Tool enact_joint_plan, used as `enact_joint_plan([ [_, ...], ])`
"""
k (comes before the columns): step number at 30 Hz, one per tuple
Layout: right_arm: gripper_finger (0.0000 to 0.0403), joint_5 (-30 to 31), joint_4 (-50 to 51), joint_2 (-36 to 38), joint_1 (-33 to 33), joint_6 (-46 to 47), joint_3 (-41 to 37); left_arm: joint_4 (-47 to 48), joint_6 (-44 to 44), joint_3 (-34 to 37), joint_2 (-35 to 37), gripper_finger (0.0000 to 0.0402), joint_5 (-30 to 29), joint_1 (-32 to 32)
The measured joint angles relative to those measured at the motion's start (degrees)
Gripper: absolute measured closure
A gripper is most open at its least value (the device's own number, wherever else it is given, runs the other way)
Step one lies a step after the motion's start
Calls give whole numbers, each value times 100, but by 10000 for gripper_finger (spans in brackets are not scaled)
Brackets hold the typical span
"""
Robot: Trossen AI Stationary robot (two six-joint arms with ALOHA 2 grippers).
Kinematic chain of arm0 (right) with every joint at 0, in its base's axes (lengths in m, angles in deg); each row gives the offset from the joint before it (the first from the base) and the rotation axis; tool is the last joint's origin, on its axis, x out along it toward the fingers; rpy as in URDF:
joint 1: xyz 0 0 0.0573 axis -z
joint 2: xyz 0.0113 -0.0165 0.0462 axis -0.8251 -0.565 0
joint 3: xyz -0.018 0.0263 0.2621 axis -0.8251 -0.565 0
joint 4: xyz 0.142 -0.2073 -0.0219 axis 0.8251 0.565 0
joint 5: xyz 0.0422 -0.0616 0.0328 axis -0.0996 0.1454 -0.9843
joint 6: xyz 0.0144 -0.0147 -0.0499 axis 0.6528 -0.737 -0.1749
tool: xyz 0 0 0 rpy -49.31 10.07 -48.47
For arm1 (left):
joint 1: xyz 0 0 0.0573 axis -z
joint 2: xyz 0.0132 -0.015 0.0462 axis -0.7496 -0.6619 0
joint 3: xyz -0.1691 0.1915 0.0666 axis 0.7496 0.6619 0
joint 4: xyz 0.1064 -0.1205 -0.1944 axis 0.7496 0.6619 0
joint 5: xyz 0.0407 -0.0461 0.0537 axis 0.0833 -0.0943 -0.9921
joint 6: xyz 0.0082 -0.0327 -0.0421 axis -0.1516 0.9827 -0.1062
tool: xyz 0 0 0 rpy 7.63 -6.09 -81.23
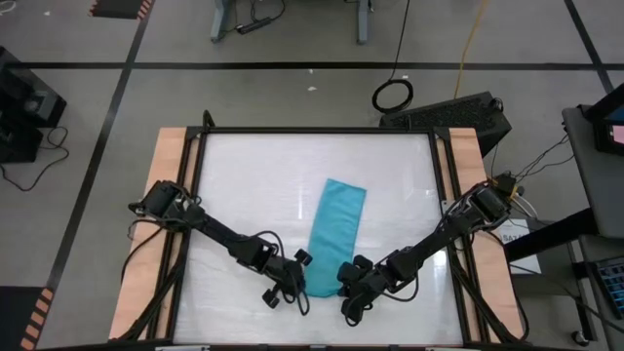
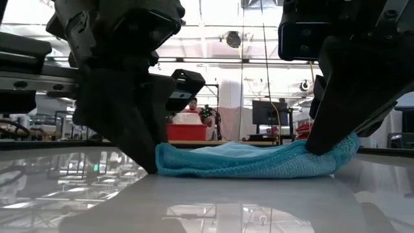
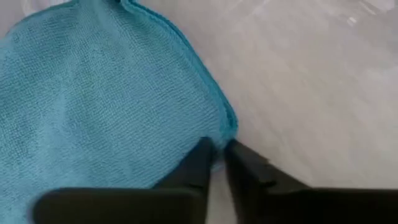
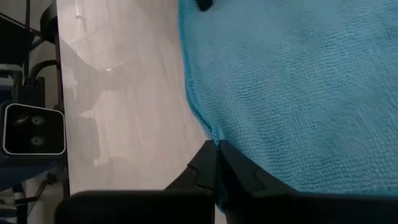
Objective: Roll towel
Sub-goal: Roll the blue microfiber towel
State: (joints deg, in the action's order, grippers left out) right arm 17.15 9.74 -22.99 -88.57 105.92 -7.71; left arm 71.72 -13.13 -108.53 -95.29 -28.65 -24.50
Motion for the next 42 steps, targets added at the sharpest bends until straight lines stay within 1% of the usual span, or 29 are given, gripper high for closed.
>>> enact_joint_plan([
  [1,402,0,0,0,0,10,0,-3,8,0,0,380,37,-1],
  [2,402,0,2,0,0,12,0,-15,85,0,0,389,67,-4],
  [8,402,2,78,0,0,128,0,-130,980,2,-7,398,153,-118],
  [11,402,4,250,2,-13,409,0,-157,1555,2,-7,398,174,-225],
  [16,403,-54,509,2,-13,1001,0,-154,2739,2,7,400,676,-479],
  [20,403,-114,507,2,-23,1265,0,-160,3412,2,13,400,1076,-571],
  [23,403,-120,518,25,-42,1443,0,-160,3866,2,13,401,1221,-577],
  [29,403,-119,669,204,-46,1654,1,-124,4597,2,15,401,1238,-577],
  [34,403,-124,1016,400,-2,1767,1,-135,5169,0,22,401,1167,-604],
  [39,403,-417,1126,437,72,1768,2,-215,5594,0,22,401,956,-608],
  [42,403,-451,1187,437,98,1768,1,-330,5840,2,22,401,923,-605],
])
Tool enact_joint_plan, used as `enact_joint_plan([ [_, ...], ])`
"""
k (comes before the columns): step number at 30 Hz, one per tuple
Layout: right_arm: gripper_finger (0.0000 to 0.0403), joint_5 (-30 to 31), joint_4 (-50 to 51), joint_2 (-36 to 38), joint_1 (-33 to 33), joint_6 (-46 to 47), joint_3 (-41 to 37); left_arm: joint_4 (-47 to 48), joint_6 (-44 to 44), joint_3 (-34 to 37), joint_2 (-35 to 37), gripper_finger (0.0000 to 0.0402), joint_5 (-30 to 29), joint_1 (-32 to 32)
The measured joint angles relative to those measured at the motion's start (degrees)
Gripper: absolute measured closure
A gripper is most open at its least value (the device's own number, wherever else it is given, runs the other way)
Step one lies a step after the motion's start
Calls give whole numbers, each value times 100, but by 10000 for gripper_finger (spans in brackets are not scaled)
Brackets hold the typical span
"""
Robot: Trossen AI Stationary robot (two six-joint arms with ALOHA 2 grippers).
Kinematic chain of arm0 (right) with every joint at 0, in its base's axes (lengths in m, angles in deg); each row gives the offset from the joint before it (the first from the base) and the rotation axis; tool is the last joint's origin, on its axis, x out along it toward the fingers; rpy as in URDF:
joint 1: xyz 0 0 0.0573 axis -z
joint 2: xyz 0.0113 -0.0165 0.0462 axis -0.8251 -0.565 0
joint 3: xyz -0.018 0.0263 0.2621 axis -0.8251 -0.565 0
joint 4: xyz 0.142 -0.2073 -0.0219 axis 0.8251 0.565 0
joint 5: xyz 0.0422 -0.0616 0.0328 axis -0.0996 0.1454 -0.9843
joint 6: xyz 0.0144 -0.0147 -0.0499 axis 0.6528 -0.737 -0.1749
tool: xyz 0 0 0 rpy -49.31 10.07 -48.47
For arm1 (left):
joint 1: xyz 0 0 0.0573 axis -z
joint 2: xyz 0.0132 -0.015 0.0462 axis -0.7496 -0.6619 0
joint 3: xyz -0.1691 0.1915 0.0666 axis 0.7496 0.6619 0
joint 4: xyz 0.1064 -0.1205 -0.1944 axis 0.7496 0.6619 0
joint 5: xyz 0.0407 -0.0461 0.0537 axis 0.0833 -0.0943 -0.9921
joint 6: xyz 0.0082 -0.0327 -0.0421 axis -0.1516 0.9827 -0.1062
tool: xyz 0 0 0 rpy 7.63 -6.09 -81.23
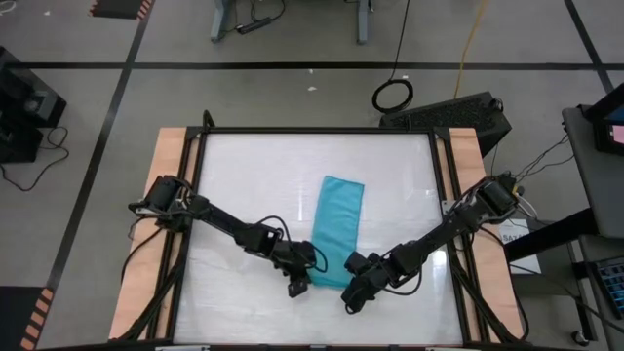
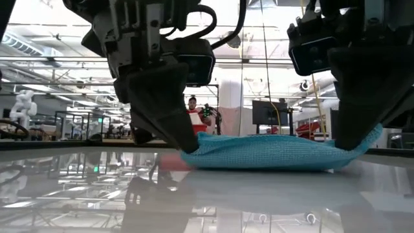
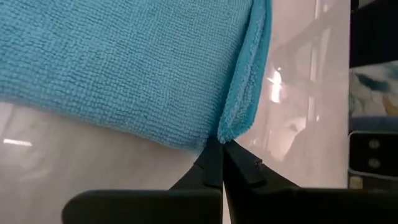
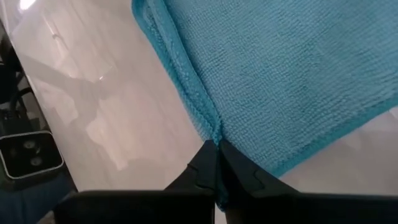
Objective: Roll towel
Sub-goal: Roll the blue microfiber towel
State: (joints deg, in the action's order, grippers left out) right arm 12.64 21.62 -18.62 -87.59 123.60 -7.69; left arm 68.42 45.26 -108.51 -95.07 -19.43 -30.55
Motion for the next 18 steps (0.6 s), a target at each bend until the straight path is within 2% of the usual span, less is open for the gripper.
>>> enact_joint_plan([
  [7,403,-305,99,-2,48,2,-1,-354,439,33,0,401,-316,92],
  [18,403,-419,203,-4,140,-10,-1,-2301,1854,1036,8,402,-943,347],
])
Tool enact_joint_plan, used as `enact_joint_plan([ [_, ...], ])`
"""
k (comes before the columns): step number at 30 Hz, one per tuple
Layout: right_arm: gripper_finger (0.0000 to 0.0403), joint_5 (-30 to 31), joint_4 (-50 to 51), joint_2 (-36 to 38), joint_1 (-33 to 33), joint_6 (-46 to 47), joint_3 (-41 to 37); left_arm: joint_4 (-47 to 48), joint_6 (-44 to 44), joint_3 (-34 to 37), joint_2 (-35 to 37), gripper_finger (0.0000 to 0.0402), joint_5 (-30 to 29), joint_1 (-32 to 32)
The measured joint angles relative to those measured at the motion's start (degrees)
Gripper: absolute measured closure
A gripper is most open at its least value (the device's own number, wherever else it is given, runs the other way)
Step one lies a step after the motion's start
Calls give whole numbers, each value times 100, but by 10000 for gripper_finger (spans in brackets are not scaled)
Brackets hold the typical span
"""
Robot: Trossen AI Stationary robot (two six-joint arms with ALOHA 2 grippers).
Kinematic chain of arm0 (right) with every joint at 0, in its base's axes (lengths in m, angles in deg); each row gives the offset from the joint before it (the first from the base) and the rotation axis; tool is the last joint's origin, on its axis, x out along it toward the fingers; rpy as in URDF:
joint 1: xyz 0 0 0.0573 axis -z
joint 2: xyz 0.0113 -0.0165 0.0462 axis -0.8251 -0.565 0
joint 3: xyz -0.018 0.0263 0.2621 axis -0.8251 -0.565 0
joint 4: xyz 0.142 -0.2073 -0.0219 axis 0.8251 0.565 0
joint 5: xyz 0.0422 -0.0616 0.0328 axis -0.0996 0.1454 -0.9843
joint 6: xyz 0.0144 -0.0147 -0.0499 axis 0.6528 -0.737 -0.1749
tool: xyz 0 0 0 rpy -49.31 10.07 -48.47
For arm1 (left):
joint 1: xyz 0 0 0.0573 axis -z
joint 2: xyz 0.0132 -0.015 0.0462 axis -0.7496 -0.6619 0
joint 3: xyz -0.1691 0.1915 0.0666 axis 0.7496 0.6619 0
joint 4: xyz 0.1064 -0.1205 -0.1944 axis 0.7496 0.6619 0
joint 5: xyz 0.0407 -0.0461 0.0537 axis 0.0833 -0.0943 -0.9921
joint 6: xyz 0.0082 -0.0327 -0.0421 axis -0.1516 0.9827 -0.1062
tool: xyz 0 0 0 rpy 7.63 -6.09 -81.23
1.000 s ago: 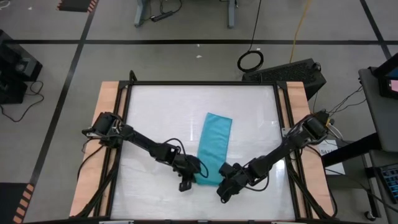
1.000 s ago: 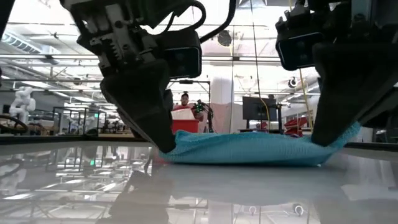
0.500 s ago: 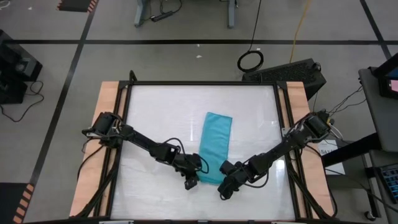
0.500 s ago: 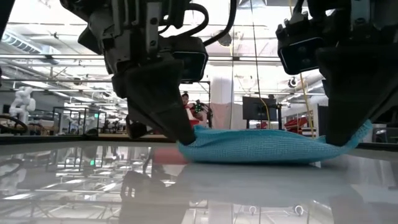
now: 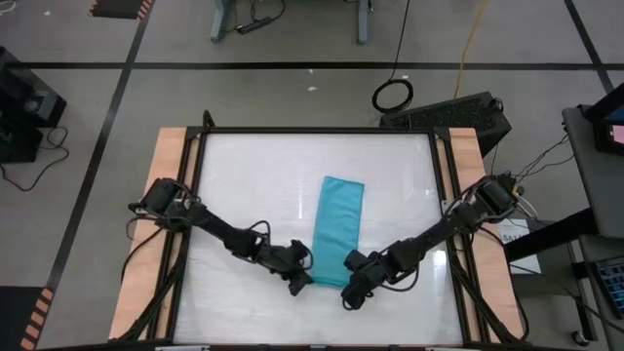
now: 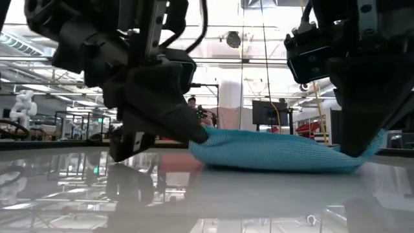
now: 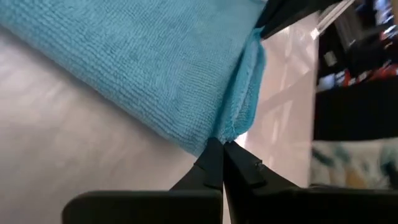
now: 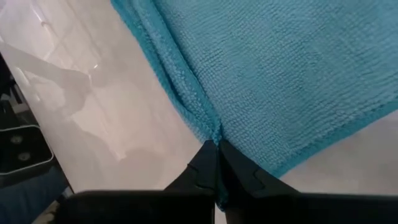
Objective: Roll towel
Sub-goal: Roll the blue microfiber towel
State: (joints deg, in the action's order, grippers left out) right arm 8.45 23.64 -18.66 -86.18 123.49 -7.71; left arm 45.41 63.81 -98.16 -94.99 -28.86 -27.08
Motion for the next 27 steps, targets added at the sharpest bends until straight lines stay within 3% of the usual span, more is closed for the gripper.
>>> enact_joint_plan([
  [4,403,-7,7,0,62,-18,0,-468,361,233,18,402,-138,47],
  [11,384,-12,39,-4,178,-97,-2,-453,690,250,21,402,-447,139],
  [19,335,542,155,25,225,-168,-7,-330,853,250,18,402,-720,157],
  [27,321,914,824,495,209,-748,-7,-110,997,250,12,402,-862,155],
])
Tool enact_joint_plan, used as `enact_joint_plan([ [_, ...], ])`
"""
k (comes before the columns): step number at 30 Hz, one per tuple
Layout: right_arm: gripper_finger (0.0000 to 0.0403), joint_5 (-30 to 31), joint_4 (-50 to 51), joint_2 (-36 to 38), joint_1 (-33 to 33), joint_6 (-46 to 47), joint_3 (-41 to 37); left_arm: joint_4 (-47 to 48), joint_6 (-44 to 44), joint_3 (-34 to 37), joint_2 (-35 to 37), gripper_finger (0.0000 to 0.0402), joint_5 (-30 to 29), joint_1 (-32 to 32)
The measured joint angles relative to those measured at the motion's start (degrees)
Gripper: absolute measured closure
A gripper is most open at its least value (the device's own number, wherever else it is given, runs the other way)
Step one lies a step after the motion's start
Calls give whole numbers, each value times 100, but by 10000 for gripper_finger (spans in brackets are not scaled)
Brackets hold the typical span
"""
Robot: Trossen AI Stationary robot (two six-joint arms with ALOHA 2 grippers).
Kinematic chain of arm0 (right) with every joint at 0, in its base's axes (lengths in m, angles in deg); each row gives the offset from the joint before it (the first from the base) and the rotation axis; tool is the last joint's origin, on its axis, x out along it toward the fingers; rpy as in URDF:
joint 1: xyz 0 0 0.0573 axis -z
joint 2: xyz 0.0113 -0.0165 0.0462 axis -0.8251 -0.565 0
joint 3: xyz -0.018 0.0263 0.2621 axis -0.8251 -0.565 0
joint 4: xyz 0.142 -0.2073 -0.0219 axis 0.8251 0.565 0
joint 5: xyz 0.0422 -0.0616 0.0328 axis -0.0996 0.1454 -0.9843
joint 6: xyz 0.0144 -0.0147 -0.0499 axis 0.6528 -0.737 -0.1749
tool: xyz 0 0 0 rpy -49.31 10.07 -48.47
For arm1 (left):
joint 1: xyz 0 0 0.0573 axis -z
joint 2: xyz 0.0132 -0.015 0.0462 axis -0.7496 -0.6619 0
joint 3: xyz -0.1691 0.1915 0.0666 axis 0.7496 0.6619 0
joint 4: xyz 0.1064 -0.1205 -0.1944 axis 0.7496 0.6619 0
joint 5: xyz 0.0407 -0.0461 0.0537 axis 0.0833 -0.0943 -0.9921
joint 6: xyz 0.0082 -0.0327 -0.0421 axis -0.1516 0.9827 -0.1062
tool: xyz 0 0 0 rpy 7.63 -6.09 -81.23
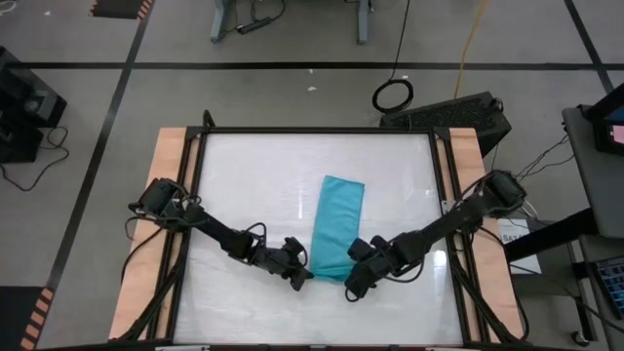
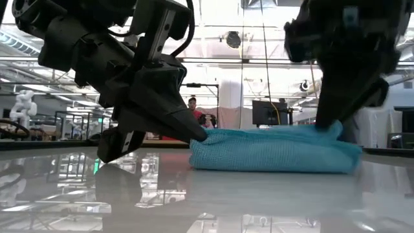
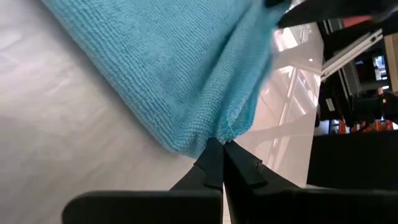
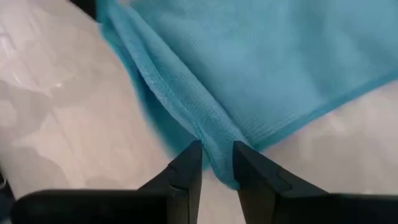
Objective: Roll towel
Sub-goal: Roll the blue microfiber towel
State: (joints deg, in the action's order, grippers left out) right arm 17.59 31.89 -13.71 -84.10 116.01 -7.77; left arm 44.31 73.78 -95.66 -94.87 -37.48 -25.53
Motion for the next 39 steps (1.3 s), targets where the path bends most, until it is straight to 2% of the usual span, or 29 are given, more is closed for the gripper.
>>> enact_joint_plan([
  [8,321,1032,147,636,-528,-2229,0,68,167,5,-7,402,-14,-74],
  [12,321,1062,134,582,-819,-2879,0,67,165,9,-9,402,-16,-114],
  [15,321,1184,107,441,-928,-2967,0,-173,-201,15,-15,402,-31,-120],
  [19,309,1859,156,380,-1005,-2741,0,-532,-922,26,-40,402,25,-120],
  [26,280,2415,1005,375,-970,-1647,1,-447,-1963,26,-44,402,709,-53],
  [29,285,2337,933,376,-792,-1337,-193,-278,-2492,20,-39,402,930,20],
  [31,289,2108,426,369,-666,-1446,-403,-181,-2763,17,-37,402,1011,55],
  [35,293,1191,-1465,369,-559,-2484,-779,-46,-3031,15,-28,402,1079,72],
  [39,293,1175,-2144,369,-655,-3377,-831,-31,-3170,15,-28,402,1079,70],
])
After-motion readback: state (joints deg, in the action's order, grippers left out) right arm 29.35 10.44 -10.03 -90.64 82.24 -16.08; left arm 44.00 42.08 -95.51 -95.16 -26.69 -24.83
